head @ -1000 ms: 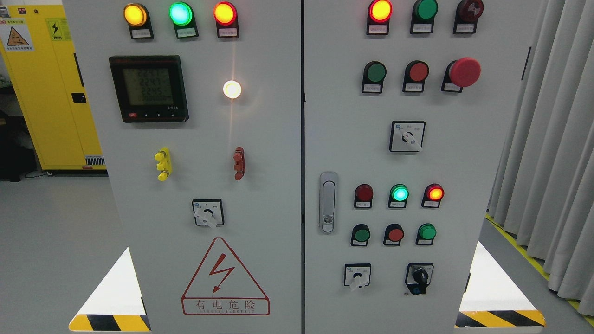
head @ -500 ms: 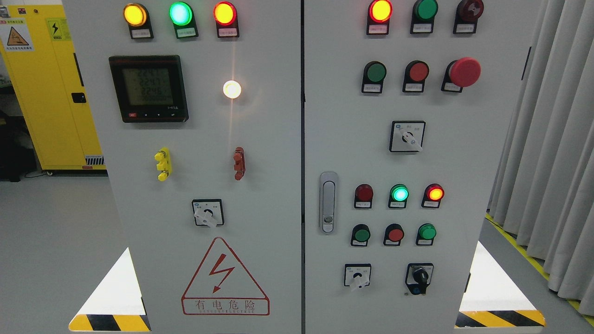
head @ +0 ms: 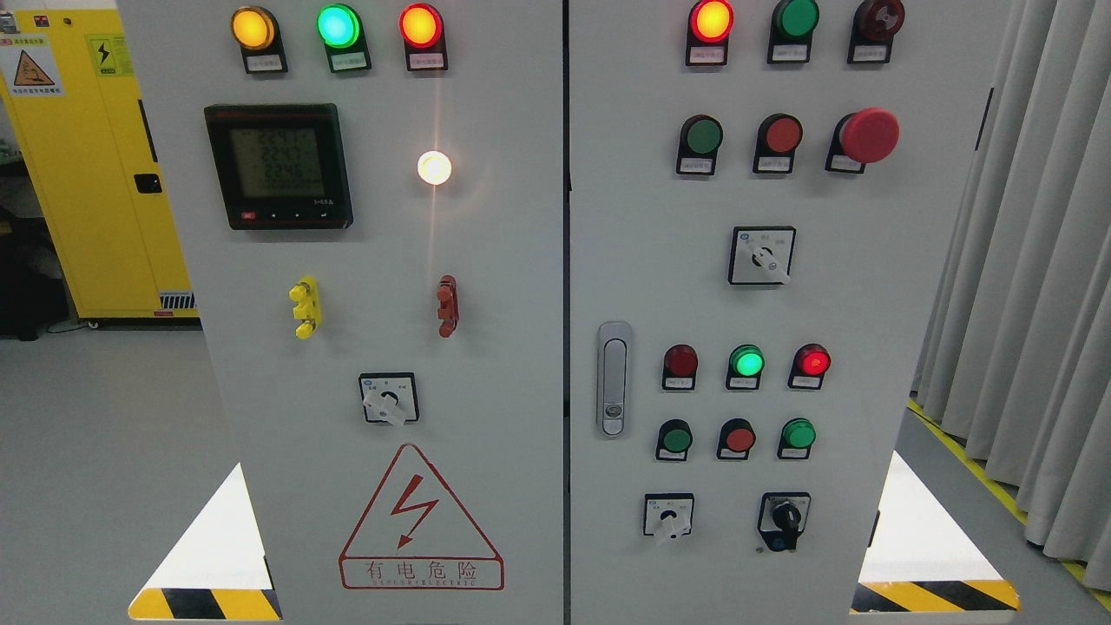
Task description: Press green start button
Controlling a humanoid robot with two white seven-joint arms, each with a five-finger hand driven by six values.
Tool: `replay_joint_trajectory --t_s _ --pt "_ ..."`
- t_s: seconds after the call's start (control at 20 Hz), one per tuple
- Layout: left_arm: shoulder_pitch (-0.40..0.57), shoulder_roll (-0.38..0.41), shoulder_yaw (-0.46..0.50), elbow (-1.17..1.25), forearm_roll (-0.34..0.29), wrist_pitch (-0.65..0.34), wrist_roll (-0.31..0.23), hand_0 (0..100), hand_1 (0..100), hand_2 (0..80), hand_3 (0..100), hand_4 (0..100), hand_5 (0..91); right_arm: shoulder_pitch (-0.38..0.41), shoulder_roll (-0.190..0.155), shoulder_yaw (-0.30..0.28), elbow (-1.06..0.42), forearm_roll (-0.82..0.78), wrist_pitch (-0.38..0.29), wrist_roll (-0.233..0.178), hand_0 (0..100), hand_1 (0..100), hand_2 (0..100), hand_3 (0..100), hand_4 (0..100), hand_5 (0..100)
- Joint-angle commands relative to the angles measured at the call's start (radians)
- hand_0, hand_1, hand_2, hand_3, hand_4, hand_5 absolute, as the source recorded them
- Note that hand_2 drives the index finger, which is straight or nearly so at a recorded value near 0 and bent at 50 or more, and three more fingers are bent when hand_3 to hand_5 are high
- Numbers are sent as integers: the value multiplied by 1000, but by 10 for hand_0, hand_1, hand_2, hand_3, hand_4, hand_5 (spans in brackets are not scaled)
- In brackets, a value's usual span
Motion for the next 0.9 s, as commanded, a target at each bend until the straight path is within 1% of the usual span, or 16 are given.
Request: replay_joint_trajectory --t_s 0.0,0.1,0.15,0.3,0.35,0.4,0.45,0.5,0.55,0.6,0.7,0.8,0.85 --pt "6 -17 0 -28 0 0 -2 120 556 0 0 0 0 94 33 -7 -509 69 -140 2 175 430 0 126 112 0" --pt "6 -25 0 -28 0 0 -2 120 556 0 0 0 0 101 34 4 -553 88 -211 3 174 436 0 144 133 0" --pt "6 -26 0 -28 0 0 -2 120 556 0 0 0 0 110 39 4 -573 98 -236 3 175 445 0 199 189 0" --pt "6 -46 0 -28 0 0 -2 120 556 0 0 0 0 118 54 5 -648 117 -294 11 177 450 0 216 212 3" --pt "6 -51 0 -28 0 0 -2 120 556 0 0 0 0 127 54 7 -677 117 -311 16 180 456 0 240 239 38" --pt "6 -56 0 -28 0 0 -2 120 556 0 0 0 0 140 51 7 -709 115 -337 17 180 457 0 242 241 42" --pt "6 -59 0 -28 0 0 -2 120 556 0 0 0 0 149 48 8 -740 115 -378 31 182 464 0 261 260 62" --pt "6 -62 0 -28 0 0 -2 120 556 0 0 0 0 156 46 9 -772 117 -422 52 182 464 0 261 260 62" --pt "6 -63 0 -28 0 1 -2 120 556 0 0 0 0 163 46 9 -806 118 -456 77 183 470 0 280 279 83" --pt "6 -69 0 -28 0 1 -2 120 556 0 0 0 0 170 52 10 -848 131 -475 100 182 478 0 293 291 104" --pt "6 -80 0 -28 0 0 -2 120 556 0 0 0 0 172 54 12 -937 158 -478 123 181 483 0 297 296 113" --pt "6 -91 0 -28 0 0 -2 120 556 0 0 0 0 158 53 10 -1006 161 -477 128 181 486 0 306 306 138" --pt "6 -92 0 -28 0 0 -2 120 556 0 0 0 0 146 53 9 -1036 163 -474 128 183 488 0 316 338 167"
